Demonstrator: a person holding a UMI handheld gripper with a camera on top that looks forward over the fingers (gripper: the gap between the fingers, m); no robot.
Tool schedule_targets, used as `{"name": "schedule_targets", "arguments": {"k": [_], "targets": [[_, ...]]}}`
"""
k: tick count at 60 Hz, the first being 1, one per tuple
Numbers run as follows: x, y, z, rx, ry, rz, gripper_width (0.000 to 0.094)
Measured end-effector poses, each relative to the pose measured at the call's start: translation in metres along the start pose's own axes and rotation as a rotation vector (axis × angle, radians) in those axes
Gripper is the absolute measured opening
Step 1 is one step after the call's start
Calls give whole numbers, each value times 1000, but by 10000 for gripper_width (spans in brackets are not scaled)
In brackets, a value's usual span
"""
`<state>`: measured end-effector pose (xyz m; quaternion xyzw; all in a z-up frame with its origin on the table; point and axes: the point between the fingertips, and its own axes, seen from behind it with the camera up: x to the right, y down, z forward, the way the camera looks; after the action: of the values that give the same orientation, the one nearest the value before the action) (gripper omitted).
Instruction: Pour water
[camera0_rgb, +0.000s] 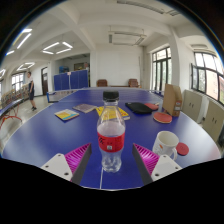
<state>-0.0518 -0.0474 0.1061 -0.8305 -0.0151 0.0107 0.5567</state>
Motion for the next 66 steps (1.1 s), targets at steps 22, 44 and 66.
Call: {"name": "schedule_targets", "arguments": {"k": [22,44,66], "targets": [[-6,-6,74,84,-16,-18,440],[-19,-104,38,223,-224,236,340],[56,-215,-6,268,-906,1638,339]]}}
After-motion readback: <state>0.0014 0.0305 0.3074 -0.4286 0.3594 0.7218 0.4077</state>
